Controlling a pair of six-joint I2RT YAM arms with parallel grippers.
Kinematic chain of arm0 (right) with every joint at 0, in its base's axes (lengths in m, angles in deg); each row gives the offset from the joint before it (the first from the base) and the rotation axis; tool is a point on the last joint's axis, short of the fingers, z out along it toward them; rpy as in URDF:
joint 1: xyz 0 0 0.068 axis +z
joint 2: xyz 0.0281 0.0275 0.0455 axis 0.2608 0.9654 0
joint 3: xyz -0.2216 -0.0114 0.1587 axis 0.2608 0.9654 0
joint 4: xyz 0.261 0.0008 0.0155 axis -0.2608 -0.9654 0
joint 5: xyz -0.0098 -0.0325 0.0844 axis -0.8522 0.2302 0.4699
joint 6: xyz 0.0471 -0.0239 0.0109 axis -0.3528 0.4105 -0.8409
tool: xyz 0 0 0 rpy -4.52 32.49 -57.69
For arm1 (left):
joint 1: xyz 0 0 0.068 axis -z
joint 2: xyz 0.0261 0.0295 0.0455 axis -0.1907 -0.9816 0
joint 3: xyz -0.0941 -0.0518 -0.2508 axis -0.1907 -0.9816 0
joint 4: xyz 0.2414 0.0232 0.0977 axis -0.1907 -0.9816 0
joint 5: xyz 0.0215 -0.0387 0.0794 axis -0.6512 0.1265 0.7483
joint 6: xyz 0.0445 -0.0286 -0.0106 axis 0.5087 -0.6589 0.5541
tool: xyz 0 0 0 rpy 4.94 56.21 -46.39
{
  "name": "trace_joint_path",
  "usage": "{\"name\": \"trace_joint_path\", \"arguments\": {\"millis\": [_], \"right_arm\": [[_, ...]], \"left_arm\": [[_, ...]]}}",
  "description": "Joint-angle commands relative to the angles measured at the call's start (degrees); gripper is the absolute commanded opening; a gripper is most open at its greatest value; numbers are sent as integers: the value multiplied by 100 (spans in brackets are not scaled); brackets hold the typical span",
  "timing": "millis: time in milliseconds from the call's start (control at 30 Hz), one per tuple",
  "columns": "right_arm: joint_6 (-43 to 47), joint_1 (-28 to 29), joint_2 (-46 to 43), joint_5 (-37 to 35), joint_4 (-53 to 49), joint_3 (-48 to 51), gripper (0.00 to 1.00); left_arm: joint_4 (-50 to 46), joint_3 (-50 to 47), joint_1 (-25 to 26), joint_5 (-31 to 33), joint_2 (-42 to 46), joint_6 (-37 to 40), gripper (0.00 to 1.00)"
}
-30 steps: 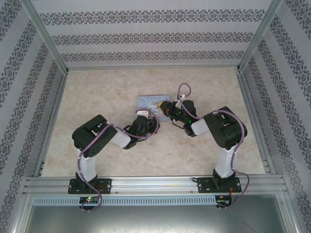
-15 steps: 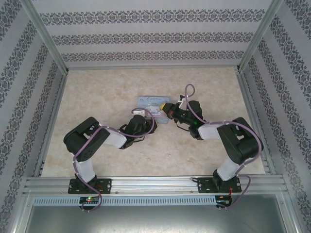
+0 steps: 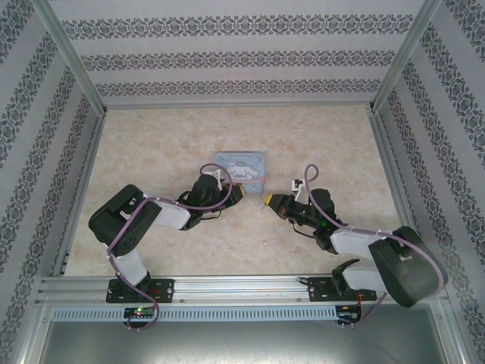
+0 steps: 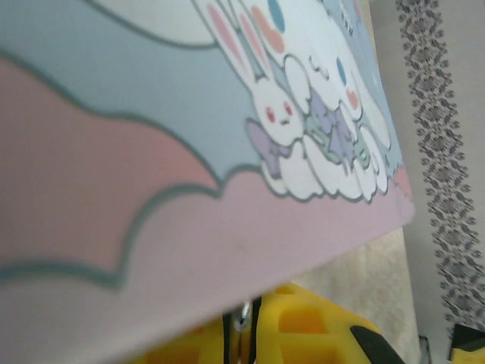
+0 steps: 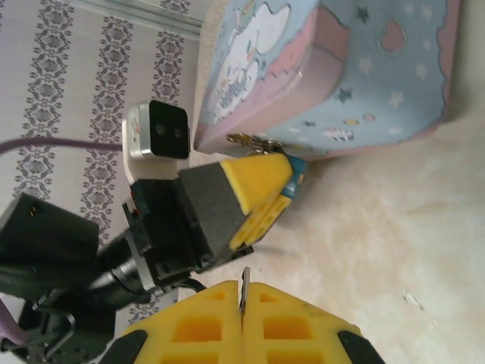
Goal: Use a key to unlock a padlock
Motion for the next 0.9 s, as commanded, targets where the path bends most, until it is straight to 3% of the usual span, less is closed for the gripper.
{"name": "trace_joint_path", "arguments": {"millis": [0,433,867], "right_arm": [[180,210,-305,-464,-175,225,0],[-9,691,74,-1105,260,197,0],[-308,847,917,-1335,1174,-21,0]], "left_arm": [[379,169,-109,-574,186,-356,0],[1227,-42,-261,-1094,239,-1566,0],[783,103,-307,-1450,227,-2228,0]]}}
